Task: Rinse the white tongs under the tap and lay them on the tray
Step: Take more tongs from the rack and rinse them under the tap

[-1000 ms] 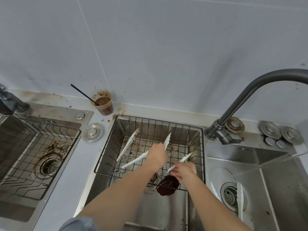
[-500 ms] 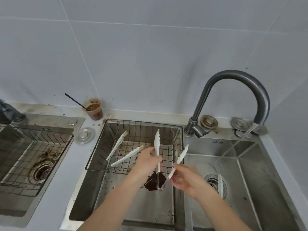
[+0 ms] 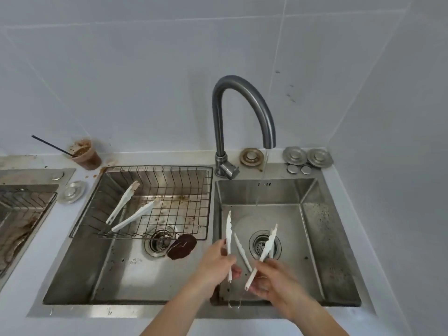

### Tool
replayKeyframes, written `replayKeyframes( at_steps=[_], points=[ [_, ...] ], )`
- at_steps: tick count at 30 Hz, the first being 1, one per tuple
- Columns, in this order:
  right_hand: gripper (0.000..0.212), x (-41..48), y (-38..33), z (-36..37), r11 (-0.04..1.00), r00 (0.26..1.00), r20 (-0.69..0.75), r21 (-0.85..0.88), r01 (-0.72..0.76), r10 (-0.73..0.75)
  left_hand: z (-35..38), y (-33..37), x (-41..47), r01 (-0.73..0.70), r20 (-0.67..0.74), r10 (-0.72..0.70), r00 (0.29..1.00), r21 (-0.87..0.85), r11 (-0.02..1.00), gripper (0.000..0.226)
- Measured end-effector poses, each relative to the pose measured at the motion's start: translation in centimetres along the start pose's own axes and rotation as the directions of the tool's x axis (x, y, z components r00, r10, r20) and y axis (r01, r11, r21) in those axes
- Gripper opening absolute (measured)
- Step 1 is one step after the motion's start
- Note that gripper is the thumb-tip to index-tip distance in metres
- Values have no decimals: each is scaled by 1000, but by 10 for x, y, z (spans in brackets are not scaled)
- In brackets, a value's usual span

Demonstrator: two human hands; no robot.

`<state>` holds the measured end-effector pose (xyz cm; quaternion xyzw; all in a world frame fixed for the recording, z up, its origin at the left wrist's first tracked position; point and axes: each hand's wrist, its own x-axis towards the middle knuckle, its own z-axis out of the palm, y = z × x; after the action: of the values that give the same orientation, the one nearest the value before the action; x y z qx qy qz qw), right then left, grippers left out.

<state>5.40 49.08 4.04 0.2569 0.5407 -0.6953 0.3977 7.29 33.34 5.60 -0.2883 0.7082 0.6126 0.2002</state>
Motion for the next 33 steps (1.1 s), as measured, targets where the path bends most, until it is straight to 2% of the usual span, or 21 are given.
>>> replayKeyframes(
  at_steps=[6, 9, 14, 19, 23, 25, 29, 33],
  points=[
    [14, 10, -6, -42, 971, 990, -55, -207, 118, -132, 60, -10, 11, 39, -131, -50, 990, -82, 996, 29],
    [11, 18, -12, -48, 931, 980, -34, -319, 177, -198, 69, -13, 23, 71, -163, -89, 983, -114, 991, 22],
    [10, 37, -21, -45, 898, 972, -19, -387, 210, -236, 65, -6, 56, 96, -238, -116, 964, -95, 991, 15],
    [10, 66, -27, -41, 898, 962, -92, -391, 201, -256, 62, 4, 102, 68, -281, -47, 959, 66, 996, 12],
    [4, 92, -30, -35, 892, 953, -137, -408, 194, -270, 63, 12, 137, 66, -327, -57, 943, 14, 998, 14],
    [7, 101, -31, -31, 881, 945, -156, -430, 197, -287, 64, 13, 149, 57, -321, -53, 945, 3, 998, 14],
    [14, 107, -32, -25, 875, 938, -176, -444, 196, -299, 70, 12, 163, 19, -319, 10, 948, 85, 996, 15],
    [10, 105, -30, -26, 912, 941, -200, -364, 187, -273, 76, 11, 174, 8, -295, 52, 954, 198, 980, 22]
  ],
)
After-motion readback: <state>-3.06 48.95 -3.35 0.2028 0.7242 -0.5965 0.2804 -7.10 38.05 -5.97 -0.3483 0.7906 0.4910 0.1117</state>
